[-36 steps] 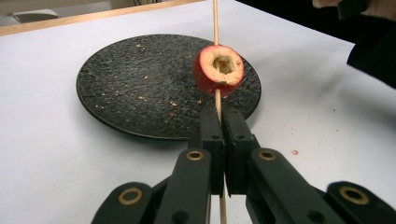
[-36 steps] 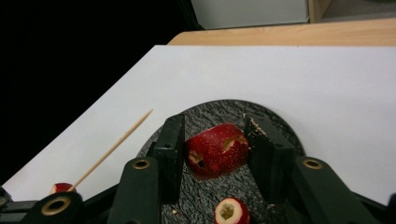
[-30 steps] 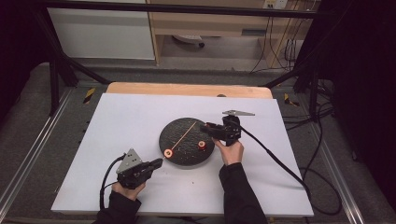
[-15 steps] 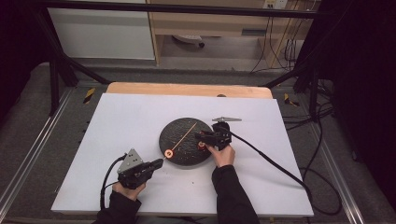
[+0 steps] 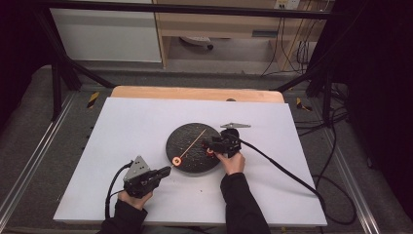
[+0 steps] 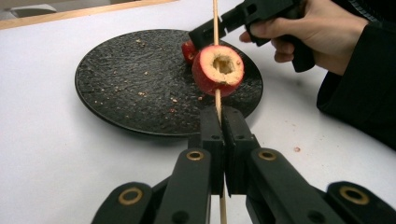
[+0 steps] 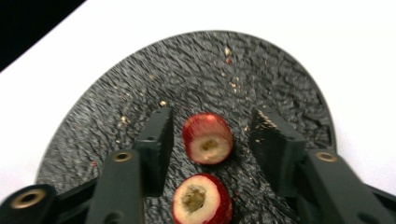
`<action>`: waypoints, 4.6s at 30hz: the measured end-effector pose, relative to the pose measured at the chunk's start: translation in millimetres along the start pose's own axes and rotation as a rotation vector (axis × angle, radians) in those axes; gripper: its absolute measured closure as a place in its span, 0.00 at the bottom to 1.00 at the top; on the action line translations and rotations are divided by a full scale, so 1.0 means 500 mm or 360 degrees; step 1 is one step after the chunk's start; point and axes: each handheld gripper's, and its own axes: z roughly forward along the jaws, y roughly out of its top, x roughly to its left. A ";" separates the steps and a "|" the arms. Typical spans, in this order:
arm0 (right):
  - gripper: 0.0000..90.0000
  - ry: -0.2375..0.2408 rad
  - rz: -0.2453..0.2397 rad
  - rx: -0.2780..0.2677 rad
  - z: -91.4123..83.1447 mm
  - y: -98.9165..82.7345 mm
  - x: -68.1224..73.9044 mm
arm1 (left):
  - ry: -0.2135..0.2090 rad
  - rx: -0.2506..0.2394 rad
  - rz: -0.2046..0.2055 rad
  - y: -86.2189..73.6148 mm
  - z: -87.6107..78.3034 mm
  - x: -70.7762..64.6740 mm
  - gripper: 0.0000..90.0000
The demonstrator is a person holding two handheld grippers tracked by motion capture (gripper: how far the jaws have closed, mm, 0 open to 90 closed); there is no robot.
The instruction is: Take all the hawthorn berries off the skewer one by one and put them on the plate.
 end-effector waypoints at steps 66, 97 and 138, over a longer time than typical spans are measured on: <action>0.43 0.0514 0.0062 -0.0054 -0.073 -0.077 0.122 | -0.0038 0.0019 0.0059 0.008 0.059 -0.055 0.98; 0.79 0.0675 0.0149 -0.0029 -0.077 -0.063 0.116 | -0.0047 0.0002 0.0064 0.008 0.055 -0.056 0.98; 0.79 0.0634 0.0145 -0.0118 -0.119 0.007 0.076 | -0.0025 -0.0075 0.0099 0.016 0.028 -0.059 0.99</action>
